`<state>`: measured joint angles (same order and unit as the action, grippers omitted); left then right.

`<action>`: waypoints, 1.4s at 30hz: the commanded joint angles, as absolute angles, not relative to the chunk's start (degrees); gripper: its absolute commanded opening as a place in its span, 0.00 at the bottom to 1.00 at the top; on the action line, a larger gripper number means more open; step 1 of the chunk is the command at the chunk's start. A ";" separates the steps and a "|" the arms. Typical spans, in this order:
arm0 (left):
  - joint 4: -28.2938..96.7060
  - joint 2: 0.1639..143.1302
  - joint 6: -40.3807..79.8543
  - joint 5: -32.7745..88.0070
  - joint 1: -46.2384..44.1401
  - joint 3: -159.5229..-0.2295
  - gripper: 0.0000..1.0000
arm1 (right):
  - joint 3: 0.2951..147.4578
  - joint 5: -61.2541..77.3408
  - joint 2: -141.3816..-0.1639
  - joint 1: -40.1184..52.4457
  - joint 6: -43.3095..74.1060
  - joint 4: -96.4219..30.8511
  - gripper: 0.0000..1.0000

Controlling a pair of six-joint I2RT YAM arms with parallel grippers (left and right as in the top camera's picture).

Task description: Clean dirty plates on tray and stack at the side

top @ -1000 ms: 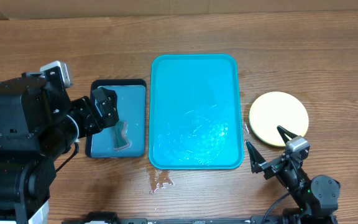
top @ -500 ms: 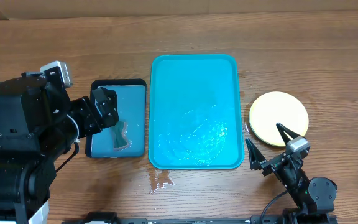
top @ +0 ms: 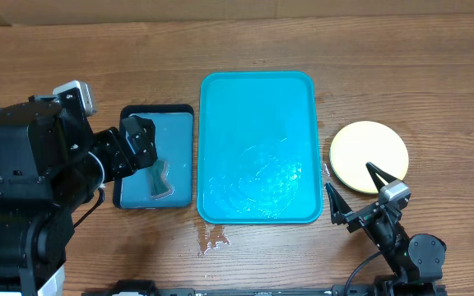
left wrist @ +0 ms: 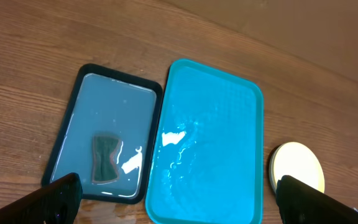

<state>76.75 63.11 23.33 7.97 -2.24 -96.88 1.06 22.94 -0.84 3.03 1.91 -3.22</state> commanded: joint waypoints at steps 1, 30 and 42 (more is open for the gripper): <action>76.69 62.98 21.80 8.43 -2.17 -97.89 1.00 | 0.45 22.33 -0.16 2.92 2.37 -2.87 1.00; 22.59 19.68 4.49 8.45 -3.33 -36.27 1.00 | 0.45 22.33 -0.16 2.92 2.37 -2.87 0.99; 3.84 0.23 6.87 8.62 -3.33 -9.58 1.00 | 0.45 22.33 -0.16 2.92 2.37 -2.87 1.00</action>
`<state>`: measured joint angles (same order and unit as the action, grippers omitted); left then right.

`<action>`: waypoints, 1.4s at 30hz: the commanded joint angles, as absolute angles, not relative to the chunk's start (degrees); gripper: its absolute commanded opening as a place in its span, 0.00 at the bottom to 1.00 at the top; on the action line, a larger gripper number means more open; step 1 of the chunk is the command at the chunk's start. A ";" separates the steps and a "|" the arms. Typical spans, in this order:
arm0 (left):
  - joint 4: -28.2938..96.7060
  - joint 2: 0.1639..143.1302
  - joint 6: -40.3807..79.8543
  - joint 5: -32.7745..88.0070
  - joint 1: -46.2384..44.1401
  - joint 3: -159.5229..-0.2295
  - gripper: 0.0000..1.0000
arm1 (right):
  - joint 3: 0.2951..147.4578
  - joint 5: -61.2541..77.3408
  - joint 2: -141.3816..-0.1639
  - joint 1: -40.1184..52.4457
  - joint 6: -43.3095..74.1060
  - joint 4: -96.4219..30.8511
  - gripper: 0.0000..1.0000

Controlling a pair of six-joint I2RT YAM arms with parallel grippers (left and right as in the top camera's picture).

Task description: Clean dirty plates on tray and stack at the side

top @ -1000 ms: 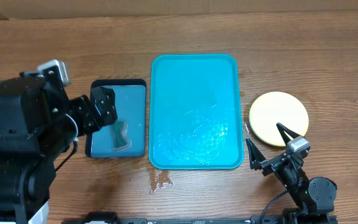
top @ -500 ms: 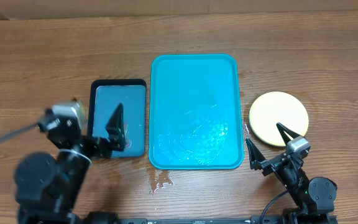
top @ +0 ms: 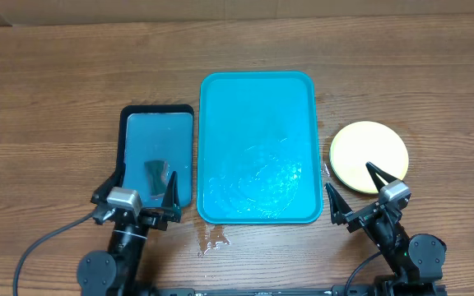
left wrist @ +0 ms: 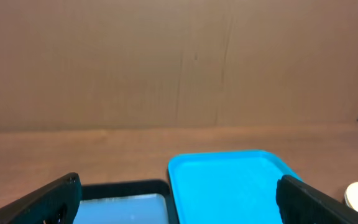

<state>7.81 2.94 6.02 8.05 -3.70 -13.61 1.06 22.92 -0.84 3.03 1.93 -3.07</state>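
The blue tray (top: 257, 148) lies at the table's middle, wet and with no plate on it; its near end shows in the left wrist view (left wrist: 229, 186). A yellow plate (top: 369, 156) sits on the table to its right, and its edge shows in the left wrist view. My left gripper (top: 138, 187) rests low at the front edge, open and holding nothing, its fingers (left wrist: 48, 199) spread wide. My right gripper (top: 350, 178) is open too, just in front of the yellow plate.
A dark tray of water (top: 130, 119) lies left of the blue tray, with a dark sponge (top: 155, 172) in it. Small water drops (top: 212, 240) mark the wood near the front. A cardboard wall (left wrist: 179, 62) stands behind the table.
My left arm was raised over the dark tray with its camera looking down. Now it sits folded low at the front edge, its camera looking level across the table. The right arm has not moved.
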 commanded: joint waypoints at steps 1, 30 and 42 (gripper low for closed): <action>2.42 0.14 6.87 8.62 -3.27 -8.12 1.00 | 0.45 22.33 -0.16 2.92 2.37 -2.87 1.00; 3.64 0.36 6.85 8.45 -1.80 -0.27 1.00 | 0.45 22.33 -0.16 2.92 2.37 -2.87 1.00; 3.64 0.36 6.85 8.45 -1.80 -0.27 1.00 | 0.45 22.33 -0.16 2.92 2.37 -2.87 1.00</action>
